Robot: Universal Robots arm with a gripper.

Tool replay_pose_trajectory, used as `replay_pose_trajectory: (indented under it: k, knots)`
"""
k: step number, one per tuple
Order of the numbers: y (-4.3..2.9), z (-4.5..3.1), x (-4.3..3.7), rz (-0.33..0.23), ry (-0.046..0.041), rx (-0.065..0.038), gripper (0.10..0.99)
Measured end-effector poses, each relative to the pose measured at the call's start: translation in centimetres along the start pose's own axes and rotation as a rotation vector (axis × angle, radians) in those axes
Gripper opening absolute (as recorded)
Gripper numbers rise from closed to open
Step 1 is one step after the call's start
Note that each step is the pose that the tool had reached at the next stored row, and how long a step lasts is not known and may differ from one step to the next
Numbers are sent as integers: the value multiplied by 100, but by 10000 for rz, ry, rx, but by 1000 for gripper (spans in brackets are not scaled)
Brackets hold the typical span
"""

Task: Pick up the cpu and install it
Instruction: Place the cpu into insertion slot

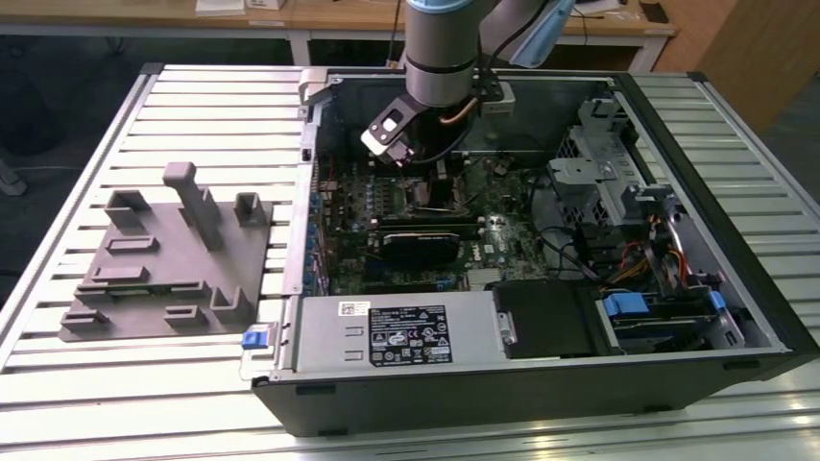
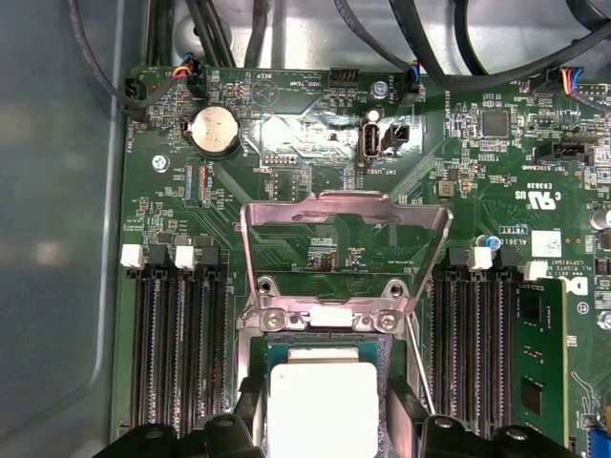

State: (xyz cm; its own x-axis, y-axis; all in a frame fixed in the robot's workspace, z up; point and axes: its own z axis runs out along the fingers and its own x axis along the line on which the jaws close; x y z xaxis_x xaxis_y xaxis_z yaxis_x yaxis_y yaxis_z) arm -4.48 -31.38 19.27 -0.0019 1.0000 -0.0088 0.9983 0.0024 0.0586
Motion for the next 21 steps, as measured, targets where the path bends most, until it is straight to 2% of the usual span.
replay_pose_trajectory:
  k: [2, 8, 17, 21]
  knots:
    - [0, -3, 0, -1, -26, 1, 616]
    - [2, -41, -1, -1, -27, -1, 616]
    - [2, -26, -1, 17, -33, 1, 616]
    - [1, -25, -1, 19, -112, 0, 616]
